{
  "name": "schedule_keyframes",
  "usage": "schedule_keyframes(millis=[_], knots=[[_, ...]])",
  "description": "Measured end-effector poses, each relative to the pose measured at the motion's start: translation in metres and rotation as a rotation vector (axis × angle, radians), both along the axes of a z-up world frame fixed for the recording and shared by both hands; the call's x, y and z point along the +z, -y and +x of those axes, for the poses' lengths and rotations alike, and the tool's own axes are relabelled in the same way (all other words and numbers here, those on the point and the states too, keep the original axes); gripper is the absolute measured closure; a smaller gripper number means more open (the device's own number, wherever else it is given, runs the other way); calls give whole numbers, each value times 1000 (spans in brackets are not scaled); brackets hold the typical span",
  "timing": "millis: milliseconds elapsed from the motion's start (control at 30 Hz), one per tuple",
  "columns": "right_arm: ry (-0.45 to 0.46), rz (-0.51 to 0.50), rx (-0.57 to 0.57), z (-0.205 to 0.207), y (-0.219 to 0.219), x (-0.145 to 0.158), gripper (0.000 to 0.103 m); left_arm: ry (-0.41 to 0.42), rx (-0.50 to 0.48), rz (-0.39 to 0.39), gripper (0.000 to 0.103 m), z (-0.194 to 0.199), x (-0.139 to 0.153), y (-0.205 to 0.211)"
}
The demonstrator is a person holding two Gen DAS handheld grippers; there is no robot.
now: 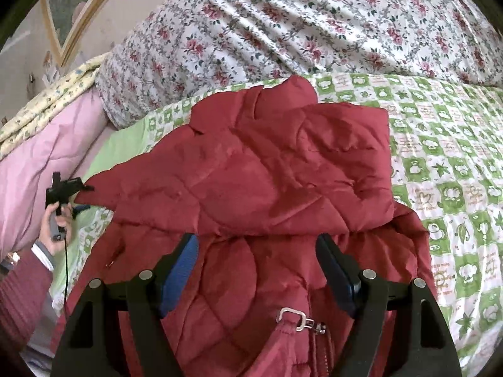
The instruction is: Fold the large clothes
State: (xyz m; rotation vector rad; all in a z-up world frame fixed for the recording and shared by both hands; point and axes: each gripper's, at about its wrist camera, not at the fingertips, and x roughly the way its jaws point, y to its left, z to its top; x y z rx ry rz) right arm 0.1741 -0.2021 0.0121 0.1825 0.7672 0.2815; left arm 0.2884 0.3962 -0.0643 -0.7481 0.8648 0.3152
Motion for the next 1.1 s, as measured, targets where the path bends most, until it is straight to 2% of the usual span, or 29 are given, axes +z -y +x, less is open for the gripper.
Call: schedule_keyframes(millis=[100,367,500,667,800,1100], knots=[[-12,-7,1,0,-3,2,24,48,-34,56,92,-5,21,11],[-39,43,19,5,-6,14,24,200,-214,203,96,-28,92,91],[-43,62,17,3,-3,20,24,260,-318,245,96,-33,114,141],[-50,80,-2,2,4,22,24,309,-442,261,96,-44,126,200],[-59,104,-14,-2,11,20,24,314,-528,291,96,-51,126,245],[-67,189,-44,-8,25,14,24,305,-725,373,96,-65,106,350]])
